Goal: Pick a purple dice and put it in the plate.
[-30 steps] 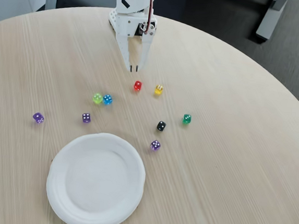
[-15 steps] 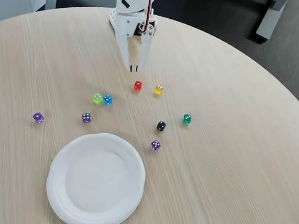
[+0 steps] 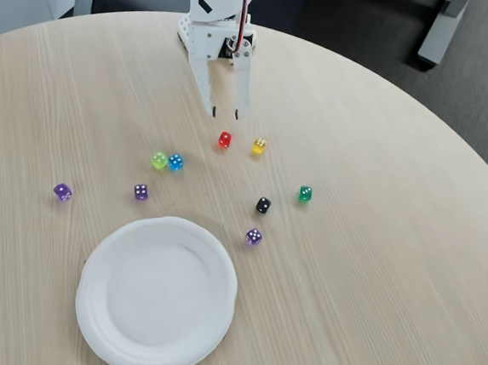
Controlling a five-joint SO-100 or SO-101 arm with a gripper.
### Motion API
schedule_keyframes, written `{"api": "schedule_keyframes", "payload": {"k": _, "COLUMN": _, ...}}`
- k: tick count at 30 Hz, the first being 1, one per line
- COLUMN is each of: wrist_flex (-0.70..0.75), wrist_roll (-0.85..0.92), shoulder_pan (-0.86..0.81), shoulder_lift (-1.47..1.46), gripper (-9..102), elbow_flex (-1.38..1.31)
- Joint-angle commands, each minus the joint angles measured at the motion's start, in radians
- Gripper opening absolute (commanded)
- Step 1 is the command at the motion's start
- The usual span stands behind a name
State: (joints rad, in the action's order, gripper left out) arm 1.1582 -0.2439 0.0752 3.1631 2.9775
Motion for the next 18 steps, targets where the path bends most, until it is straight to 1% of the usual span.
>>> {"api": "schedule_keyframes", "payload": {"k": 1, "wrist_flex": 0.002, "wrist_roll": -0.003, "shoulder_pan": 0.006, "shoulder_lift": 0.009, "gripper": 13, "elbow_flex": -0.005}}
{"api": "schedule_keyframes", "payload": {"k": 6, "wrist_flex": 0.002, "wrist_roll": -0.005, "shoulder_pan": 0.006, "shoulder_lift": 0.009, "gripper": 12, "elbow_flex": -0.005}}
{"api": "schedule_keyframes", "payload": {"k": 16, "wrist_flex": 0.002, "wrist_roll": 0.005, "shoulder_pan": 0.006, "shoulder_lift": 0.000, "gripper": 1, "elbow_flex": -0.005}}
{"api": "schedule_keyframes", "payload": {"k": 18, "wrist_flex": 0.002, "wrist_roll": 0.023, "shoulder_pan": 0.006, "shoulder_lift": -0.003, "gripper": 0, "elbow_flex": -0.005}}
